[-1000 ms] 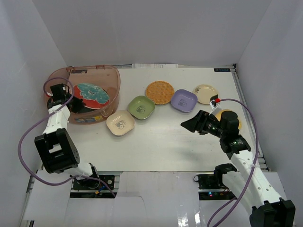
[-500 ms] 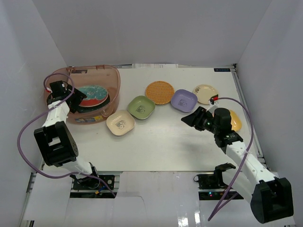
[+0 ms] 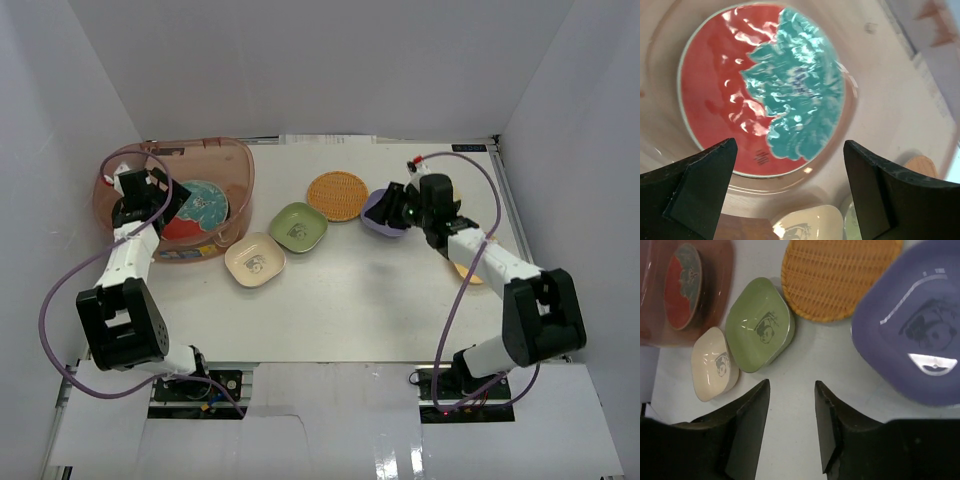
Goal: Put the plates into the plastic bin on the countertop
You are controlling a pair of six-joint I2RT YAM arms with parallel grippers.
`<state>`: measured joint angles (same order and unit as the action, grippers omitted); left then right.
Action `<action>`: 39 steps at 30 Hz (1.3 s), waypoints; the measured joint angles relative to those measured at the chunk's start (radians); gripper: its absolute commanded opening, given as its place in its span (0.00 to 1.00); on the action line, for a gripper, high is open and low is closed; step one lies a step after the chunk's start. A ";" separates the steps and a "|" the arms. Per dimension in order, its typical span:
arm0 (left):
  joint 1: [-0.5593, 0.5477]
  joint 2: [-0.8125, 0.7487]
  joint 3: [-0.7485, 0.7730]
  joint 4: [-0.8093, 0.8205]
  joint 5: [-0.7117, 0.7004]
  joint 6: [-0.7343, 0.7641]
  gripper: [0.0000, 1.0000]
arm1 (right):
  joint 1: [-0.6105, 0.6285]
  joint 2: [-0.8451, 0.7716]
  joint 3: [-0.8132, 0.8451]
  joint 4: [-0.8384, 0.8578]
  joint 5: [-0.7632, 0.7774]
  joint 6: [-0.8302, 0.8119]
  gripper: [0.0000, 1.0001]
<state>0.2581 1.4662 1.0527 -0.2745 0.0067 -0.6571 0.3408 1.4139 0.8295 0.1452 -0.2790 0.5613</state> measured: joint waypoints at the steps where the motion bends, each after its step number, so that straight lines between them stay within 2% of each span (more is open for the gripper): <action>1: -0.016 -0.019 -0.007 0.010 -0.012 0.004 0.98 | 0.000 0.044 0.071 -0.023 -0.015 -0.046 0.52; 5: -0.098 -0.101 -0.016 0.054 -0.050 0.035 0.98 | -0.012 0.198 0.325 -0.103 -0.097 -0.221 0.66; 8: -0.132 -0.148 -0.016 0.076 -0.048 0.044 0.98 | -0.032 0.309 0.480 -0.180 -0.161 -0.317 0.73; 14: -0.185 -0.191 -0.014 0.091 0.037 0.051 0.96 | -0.078 0.603 0.841 -0.354 -0.251 -0.452 0.80; 17: -0.278 -0.184 -0.008 0.091 0.136 0.067 0.96 | -0.097 0.731 0.984 -0.404 -0.278 -0.482 0.78; 21: -0.420 -0.181 -0.007 0.100 0.334 0.094 0.95 | -0.125 0.882 1.126 -0.451 -0.315 -0.491 0.72; 27: -0.536 -0.182 -0.073 0.156 0.569 0.096 0.95 | -0.148 1.040 1.252 -0.493 -0.351 -0.482 0.68; 35: -0.578 -0.192 -0.159 0.145 0.666 0.100 0.95 | -0.148 1.122 1.277 -0.469 -0.420 -0.429 0.60; 38: -0.578 -0.196 -0.159 0.146 0.669 0.104 0.95 | -0.144 1.127 1.277 -0.441 -0.451 -0.393 0.53; 39: -0.578 -0.197 -0.159 0.146 0.671 0.105 0.95 | -0.144 1.128 1.276 -0.427 -0.458 -0.381 0.46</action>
<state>-0.3202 1.2690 0.8940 -0.1284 0.6777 -0.5522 0.1970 2.5423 2.1052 -0.2821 -0.7368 0.1802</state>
